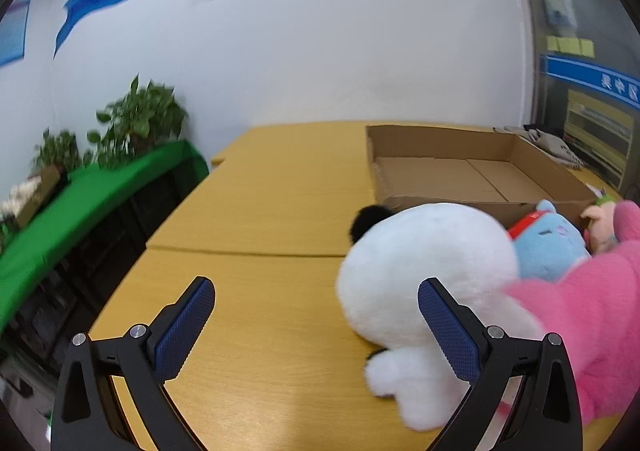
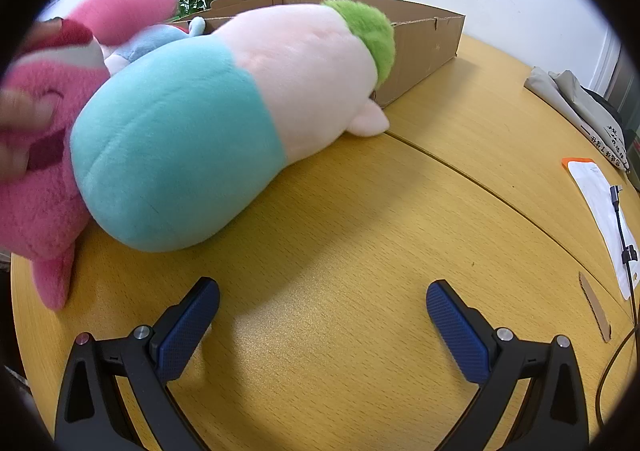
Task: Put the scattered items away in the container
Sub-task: 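Move both grippers toward the pink bear plush lying on the table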
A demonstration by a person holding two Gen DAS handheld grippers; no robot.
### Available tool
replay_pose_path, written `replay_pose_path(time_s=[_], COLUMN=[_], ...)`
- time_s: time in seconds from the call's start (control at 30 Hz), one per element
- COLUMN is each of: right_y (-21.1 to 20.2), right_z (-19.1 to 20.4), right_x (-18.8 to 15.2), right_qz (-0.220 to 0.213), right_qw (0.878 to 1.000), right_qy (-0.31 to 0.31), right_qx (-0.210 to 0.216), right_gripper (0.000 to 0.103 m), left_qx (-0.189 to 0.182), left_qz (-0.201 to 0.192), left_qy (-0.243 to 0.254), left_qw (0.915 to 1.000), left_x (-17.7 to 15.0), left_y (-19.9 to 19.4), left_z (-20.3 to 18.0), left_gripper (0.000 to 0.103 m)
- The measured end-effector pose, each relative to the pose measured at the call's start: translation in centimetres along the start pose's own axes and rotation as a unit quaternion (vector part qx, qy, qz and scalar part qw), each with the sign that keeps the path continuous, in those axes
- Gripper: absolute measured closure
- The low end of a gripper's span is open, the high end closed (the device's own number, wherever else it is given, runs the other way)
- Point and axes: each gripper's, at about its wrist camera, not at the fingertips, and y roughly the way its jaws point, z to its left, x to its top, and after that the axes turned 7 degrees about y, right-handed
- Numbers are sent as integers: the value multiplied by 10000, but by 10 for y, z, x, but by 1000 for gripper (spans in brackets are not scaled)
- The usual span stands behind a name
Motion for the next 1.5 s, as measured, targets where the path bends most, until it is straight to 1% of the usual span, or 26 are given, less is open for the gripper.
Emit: replay_pose_path(time_s=[0.03,0.1,0.23,0.37,0.43,0.5,0.53,0.57,0.6,0.67,0.73,0.8,0.87,1.07,1.13,1.2,1.23,1.27,1.33,1.43,1.5], right_y=[0,0,0,0,0,0,0,0,0,0,0,0,0,0,0,0,0,0,0,0,0], right_z=[0,0,0,1,1,1,1,1,1,2,2,1,1,0,0,0,0,0,0,0,0], right_x=[0,0,0,0,0,0,0,0,0,0,0,0,0,0,0,-1,-1,0,-1,0,0], right_qz=[0,0,0,0,0,1,1,1,1,2,2,3,3,4,4,4,4,4,4,6,8], right_qw=[10000,10000,10000,10000,10000,10000,10000,10000,10000,10000,10000,10000,10000,10000,10000,10000,10000,10000,10000,10000,10000], right_qy=[0,0,1,1,1,1,1,1,1,1,2,2,3,5,5,5,5,5,4,5,13], right_qx=[0,0,0,0,0,0,0,-1,-1,-1,-1,0,1,2,2,1,1,1,1,1,-5], right_gripper=[0,0,0,0,0,0,0,0,0,0,0,0,0,0,0,0,0,0,0,0,0], left_qx=[-7,-151,-718,-1016,-1294,-1593,-1601,-1592,-1665,-1944,-2058,-2055,-2050,-2302,-2505,-2795,-2926,-3001,-3016,-3047,-3152], left_qz=[-112,-308,-534,-693,-728,-593,-522,-503,-489,-398,-316,-300,-391,-644,-717,-783,-767,-721,-537,-98,155], left_qy=[60,82,108,398,457,559,587,556,464,179,26,2,-10,57,130,232,305,383,571,799,746], left_qw=[9999,9994,9959,9916,9879,9839,9840,9844,9837,9800,9781,9782,9780,9710,9654,9567,9527,9504,9502,9490,9460], left_x=[2,8,16,23,24,21,19,17,17,16,14,14,14,17,18,17,16,15,10,-1,-9], left_y=[-6,-19,-38,-49,-52,-46,-42,-39,-38,-33,-31,-33,-39,-58,-63,-66,-67,-67,-61,-45,-36], left_z=[-5,-15,-29,-60,-73,-87,-92,-93,-92,-86,-81,-76,-71,-68,-73,-78,-82,-86,-96,-113,-118], left_gripper=[0,0,0,0,0,0,0,0,0,0,0,0,0,0,0,0,0,0,0,0,0])
